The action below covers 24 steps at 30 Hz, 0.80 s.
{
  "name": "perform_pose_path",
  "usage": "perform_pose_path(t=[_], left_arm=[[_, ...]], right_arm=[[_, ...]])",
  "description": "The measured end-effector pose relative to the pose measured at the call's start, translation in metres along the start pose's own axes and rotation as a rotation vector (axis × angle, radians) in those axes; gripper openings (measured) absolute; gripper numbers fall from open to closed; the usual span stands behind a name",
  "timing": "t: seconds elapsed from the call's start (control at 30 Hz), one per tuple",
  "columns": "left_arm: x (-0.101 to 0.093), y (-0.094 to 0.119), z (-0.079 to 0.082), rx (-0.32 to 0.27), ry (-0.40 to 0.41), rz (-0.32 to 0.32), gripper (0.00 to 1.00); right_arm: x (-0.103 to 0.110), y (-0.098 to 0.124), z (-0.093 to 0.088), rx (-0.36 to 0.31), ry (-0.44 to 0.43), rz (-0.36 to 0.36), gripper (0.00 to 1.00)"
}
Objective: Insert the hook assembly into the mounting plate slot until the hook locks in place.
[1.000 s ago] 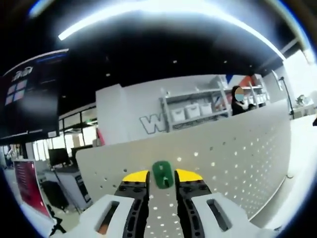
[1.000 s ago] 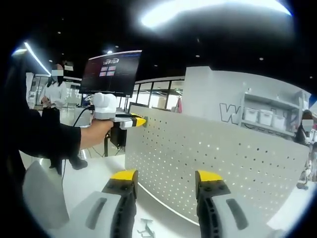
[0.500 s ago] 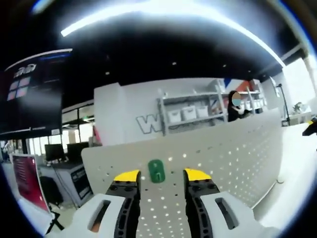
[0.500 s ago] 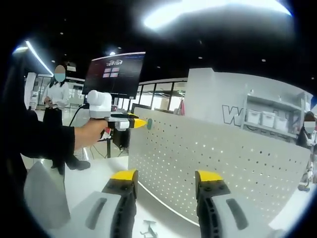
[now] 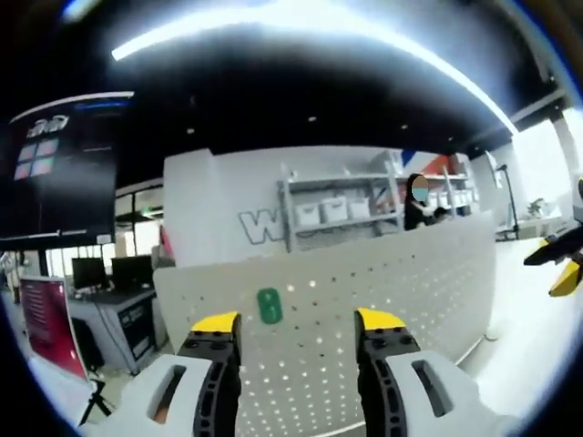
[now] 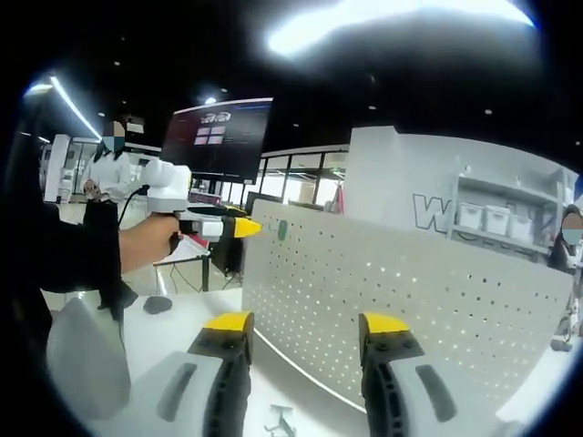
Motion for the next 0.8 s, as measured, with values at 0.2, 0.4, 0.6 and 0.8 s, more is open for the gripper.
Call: perform_pose_path(t=[0.2,0.4,0.6,0.8], left_arm=[[-0.009,0.015,0.001,0.001,0.007,-0.022,0.58],[-0.017,0.033,0.003,-0.004,0.018,-0.038,0.60],[-0.026,0.051,0.000,0.001,0.014,-0.051,0.61],[-0.033,0.071,-0.005,0.005,0.018,-0.059,0.61]], right_arm=[[0.000,0.005,0.000,0.000,0.002,-0.004,0.44],[0.001,0.007,-0.001,0.002,0.002,-0.005,0.44],[0.001,0.009,-0.001,0.002,0.002,-0.005,0.44],[0.001,0.011,-0.005,0.011,0.002,-0.003,0.44]])
Point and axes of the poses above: the point that each gripper's makers call its tool centre point, and the gripper's own axes: y roughly backward along the fingers, x roughly to its left, z roughly out of its top, the point moved 1 cm from there along y, roughly backward along the fingers, and after that the axes turned 1 degree about -z, right-handed, at the moved point
